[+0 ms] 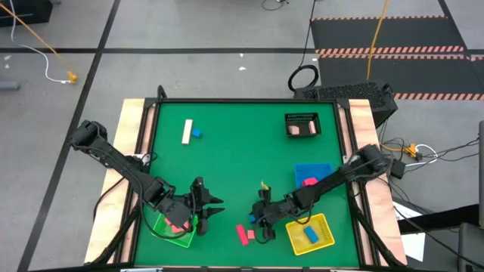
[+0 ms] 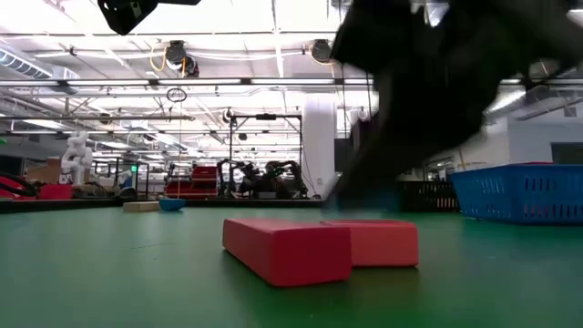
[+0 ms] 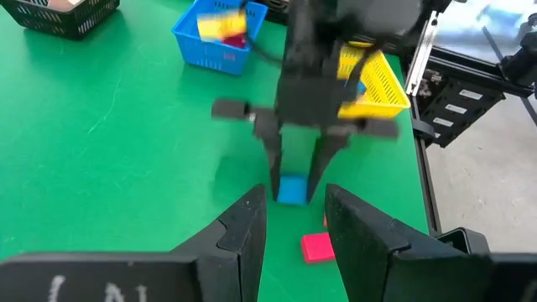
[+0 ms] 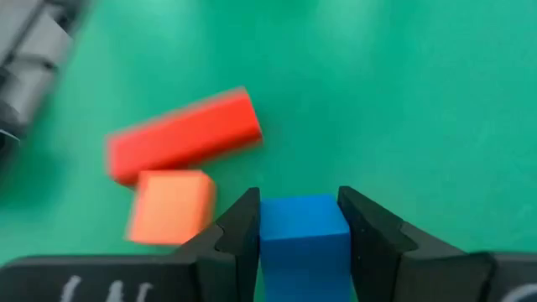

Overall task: Sort & place blocks by color
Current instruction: Put the blue block into the yellow bin

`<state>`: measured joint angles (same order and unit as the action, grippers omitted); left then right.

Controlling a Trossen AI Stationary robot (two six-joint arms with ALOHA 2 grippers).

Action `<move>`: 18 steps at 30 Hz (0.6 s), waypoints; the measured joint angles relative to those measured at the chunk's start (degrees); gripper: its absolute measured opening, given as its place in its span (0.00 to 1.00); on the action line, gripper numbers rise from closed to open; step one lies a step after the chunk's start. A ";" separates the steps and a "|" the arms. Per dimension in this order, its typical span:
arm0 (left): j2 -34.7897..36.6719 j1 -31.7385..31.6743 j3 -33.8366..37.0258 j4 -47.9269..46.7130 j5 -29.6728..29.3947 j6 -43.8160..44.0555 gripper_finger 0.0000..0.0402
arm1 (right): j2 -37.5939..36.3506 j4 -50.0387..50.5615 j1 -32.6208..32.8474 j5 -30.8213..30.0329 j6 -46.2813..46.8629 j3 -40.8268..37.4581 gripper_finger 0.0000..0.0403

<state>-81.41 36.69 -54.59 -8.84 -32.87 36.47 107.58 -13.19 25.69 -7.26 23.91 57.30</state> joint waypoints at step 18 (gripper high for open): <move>-0.01 -0.02 0.02 -0.06 -0.04 -0.06 0.31 | -28.14 30.37 11.04 7.80 56.37 0.40 0.29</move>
<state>-81.41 36.67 -54.57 -8.89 -32.91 36.41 79.44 17.18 36.73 0.54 80.28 57.70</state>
